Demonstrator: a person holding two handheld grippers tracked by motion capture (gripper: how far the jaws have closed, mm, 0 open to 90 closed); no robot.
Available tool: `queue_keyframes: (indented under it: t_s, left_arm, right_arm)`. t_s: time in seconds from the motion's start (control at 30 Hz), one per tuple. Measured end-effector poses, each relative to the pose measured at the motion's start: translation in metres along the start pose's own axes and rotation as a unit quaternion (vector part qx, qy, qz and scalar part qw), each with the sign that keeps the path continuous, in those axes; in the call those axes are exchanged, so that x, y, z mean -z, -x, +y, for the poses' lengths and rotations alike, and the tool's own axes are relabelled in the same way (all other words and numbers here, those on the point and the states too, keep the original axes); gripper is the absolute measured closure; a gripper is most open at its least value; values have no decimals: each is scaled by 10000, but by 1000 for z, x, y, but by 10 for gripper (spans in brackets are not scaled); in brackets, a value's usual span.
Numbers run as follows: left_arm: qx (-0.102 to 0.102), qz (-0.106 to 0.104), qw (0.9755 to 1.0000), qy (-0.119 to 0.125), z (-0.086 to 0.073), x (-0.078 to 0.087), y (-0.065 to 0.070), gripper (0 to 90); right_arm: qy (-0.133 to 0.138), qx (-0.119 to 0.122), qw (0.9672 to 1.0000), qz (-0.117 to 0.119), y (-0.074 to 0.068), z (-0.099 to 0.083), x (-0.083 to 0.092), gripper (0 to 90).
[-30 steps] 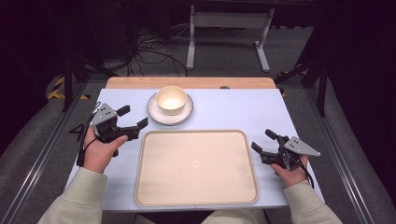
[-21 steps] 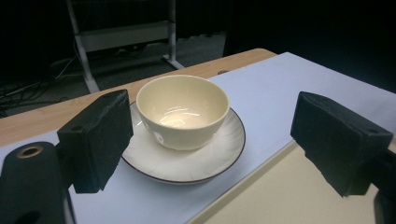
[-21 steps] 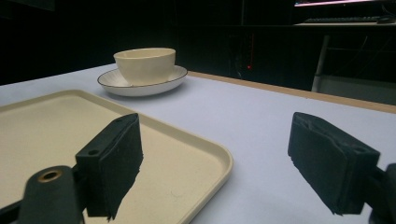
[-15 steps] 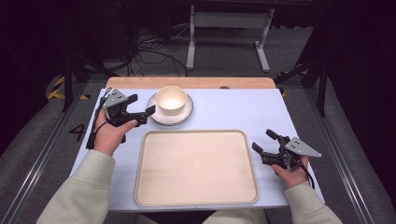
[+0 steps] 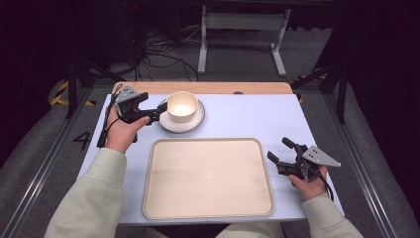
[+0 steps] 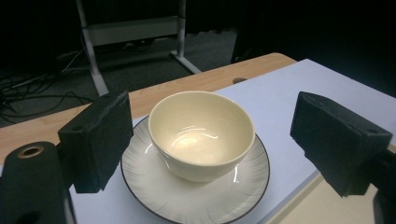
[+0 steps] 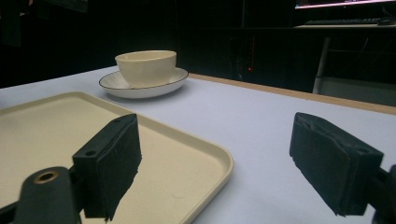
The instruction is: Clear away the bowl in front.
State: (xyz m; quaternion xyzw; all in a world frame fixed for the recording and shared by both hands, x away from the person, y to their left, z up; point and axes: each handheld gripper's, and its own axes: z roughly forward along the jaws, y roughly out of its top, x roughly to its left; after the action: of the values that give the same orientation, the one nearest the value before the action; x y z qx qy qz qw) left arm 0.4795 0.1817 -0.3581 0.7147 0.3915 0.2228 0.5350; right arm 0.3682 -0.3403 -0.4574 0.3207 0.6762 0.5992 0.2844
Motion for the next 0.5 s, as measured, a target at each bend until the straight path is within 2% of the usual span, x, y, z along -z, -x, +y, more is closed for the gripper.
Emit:
queue_keyframes:
  t_s: [0.37,0.5]
  left_arm:
    - [78,163,9998,-92,8,-14,-9,140]
    - [-10,367,9992,-161,13,-23,-14,164]
  right_arm:
    - [-5,-3,10000,6,0,0,0,165]
    - [2,-2,10000,13,0,0,0,165]
